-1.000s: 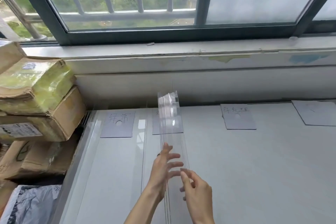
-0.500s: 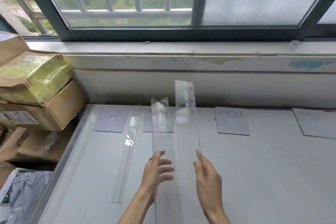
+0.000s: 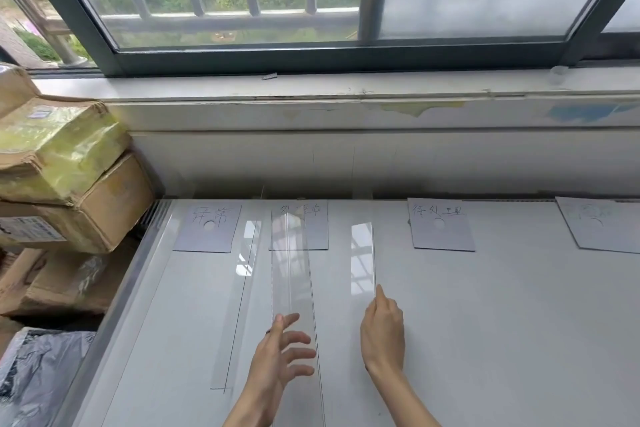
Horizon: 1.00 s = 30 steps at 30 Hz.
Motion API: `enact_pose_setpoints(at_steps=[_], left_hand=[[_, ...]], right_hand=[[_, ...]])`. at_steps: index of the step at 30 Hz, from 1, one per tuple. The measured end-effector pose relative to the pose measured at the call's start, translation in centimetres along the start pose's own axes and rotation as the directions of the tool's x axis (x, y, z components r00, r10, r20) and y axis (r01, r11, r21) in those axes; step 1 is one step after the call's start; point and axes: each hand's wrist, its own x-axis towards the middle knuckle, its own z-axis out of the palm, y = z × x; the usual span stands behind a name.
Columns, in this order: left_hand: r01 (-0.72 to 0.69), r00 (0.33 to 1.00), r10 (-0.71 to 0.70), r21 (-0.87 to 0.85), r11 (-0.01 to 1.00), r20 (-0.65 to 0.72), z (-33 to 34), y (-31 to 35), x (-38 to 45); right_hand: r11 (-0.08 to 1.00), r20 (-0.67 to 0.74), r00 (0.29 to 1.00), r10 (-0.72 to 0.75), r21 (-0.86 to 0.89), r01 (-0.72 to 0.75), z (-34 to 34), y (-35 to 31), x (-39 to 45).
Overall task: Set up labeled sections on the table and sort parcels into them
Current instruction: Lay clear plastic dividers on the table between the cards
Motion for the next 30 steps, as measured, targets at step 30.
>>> enact_pose_setpoints(at_steps=[30], left_hand=[[0.03,0.998,-0.029,-0.012,0.999,0.062,2.0,-0.1,-0.1]], right_hand=[[0.989,-0.038,0.999,-0.028,-0.143,0.022,0.6,3.4,-1.7]])
